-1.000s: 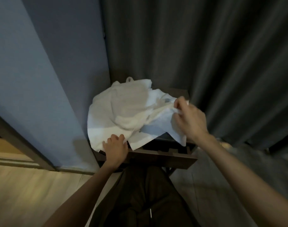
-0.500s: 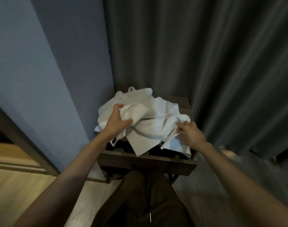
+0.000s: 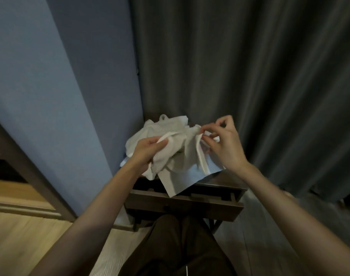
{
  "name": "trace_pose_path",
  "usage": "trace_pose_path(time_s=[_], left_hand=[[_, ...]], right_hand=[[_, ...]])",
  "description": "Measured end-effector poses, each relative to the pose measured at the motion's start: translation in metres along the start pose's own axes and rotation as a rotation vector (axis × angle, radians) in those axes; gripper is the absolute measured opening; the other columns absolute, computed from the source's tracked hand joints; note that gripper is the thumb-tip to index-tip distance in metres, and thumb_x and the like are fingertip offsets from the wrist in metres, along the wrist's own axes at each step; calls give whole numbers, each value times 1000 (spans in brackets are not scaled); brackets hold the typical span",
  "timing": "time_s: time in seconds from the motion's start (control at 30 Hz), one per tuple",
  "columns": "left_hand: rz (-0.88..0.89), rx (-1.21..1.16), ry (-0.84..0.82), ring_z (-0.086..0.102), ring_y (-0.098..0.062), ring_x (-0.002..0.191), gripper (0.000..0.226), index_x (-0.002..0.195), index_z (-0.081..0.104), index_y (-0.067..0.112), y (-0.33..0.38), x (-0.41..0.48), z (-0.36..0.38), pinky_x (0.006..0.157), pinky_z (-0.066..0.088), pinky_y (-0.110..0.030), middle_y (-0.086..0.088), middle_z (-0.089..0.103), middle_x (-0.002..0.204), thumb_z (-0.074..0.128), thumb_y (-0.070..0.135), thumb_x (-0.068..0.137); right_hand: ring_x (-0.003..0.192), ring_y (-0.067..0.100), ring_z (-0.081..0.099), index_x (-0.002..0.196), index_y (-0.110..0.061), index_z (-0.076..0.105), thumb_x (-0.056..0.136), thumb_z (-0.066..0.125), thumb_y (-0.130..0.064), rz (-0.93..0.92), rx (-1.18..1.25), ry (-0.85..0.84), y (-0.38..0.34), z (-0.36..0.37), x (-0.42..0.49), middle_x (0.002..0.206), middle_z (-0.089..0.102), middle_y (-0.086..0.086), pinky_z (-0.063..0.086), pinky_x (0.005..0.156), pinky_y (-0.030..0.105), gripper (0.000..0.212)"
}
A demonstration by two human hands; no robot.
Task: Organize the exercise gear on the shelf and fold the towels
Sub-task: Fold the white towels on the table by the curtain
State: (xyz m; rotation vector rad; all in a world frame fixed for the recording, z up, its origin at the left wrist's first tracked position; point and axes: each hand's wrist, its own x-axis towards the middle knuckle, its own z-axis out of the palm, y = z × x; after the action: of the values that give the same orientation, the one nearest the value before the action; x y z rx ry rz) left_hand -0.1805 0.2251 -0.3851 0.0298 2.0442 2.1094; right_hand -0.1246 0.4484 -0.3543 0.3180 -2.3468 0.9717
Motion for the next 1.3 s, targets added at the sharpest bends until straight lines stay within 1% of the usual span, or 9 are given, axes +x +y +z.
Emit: trace_pose_path(time_s=[0.1, 0.2, 0.4, 0.5, 0.77, 0.87, 0.97, 1.07, 1.3], left_hand=[[-96, -254, -100, 70, -14, 84, 23, 110, 65, 11, 7, -9, 17, 68, 57, -26, -3, 73, 93, 63, 21, 90], [-124, -402, -169, 68, -19, 89, 21, 113, 62, 11, 3, -20, 39, 72, 56, -31, -9, 69, 102, 56, 17, 94], [-118, -465, -261, 69, -14, 89, 23, 105, 66, 24, -16, -35, 63, 71, 57, -24, -7, 71, 104, 52, 9, 95], [-117, -485, -233, 67, -16, 95, 28, 118, 62, 22, -16, -35, 66, 74, 56, -25, -11, 67, 117, 54, 10, 94], [-110, -566, -241, 64, -22, 104, 39, 134, 52, 15, -15, -34, 68, 74, 57, -26, -13, 60, 129, 51, 9, 95], [-107, -591, -253, 63, -22, 105, 45, 138, 47, 16, -13, -31, 66, 75, 58, -27, -14, 57, 132, 49, 2, 95], [-124, -634, -305, 63, -21, 109, 54, 140, 43, 15, -13, -27, 63, 81, 57, -28, -9, 59, 131, 51, -5, 90], [-129, -588, -361, 63, -19, 112, 52, 135, 48, 17, -13, -24, 62, 81, 57, -28, -3, 64, 126, 55, -5, 88], [-204, -711, -449, 63, -26, 112, 45, 125, 57, 8, 0, -15, 59, 80, 57, -30, -14, 65, 122, 62, 7, 80]], right_hand=[[71, 8, 60, 94, -20, 65, 88, 63, -11, 29, 101, -1, -12, 16, -11, 83, 55, -14, 53, 66, 25, 11], [76, 3, 61, 94, -17, 64, 89, 60, -9, 72, 145, 37, -15, 29, -21, 82, 63, -10, 49, 69, 14, 10], [72, 14, 71, 89, -19, 66, 87, 67, -9, 540, 600, 157, -18, 26, -21, 80, 71, 1, 57, 59, 25, 11], [70, 20, 73, 88, -17, 66, 86, 69, -11, 649, 755, 148, -23, 23, -22, 77, 74, 4, 56, 55, 24, 7], [103, 1, 65, 130, -24, 46, 88, 66, -6, 498, 629, -97, -27, 23, -42, 105, 72, -5, 54, 79, 15, 50], [108, -2, 62, 132, -15, 35, 87, 62, 4, 433, 683, -194, -28, 20, -49, 110, 67, -15, 51, 78, 13, 56], [114, 6, 60, 129, -11, 35, 83, 61, 14, 400, 686, -292, -24, 14, -53, 124, 62, -9, 52, 83, 21, 59], [110, 6, 62, 125, -14, 44, 81, 68, 7, 370, 543, -246, -22, 11, -51, 119, 65, -5, 52, 91, 25, 54], [95, 3, 62, 114, -12, 64, 86, 68, -5, 323, 321, 1, -17, 8, -50, 104, 67, -4, 46, 74, 8, 29]])
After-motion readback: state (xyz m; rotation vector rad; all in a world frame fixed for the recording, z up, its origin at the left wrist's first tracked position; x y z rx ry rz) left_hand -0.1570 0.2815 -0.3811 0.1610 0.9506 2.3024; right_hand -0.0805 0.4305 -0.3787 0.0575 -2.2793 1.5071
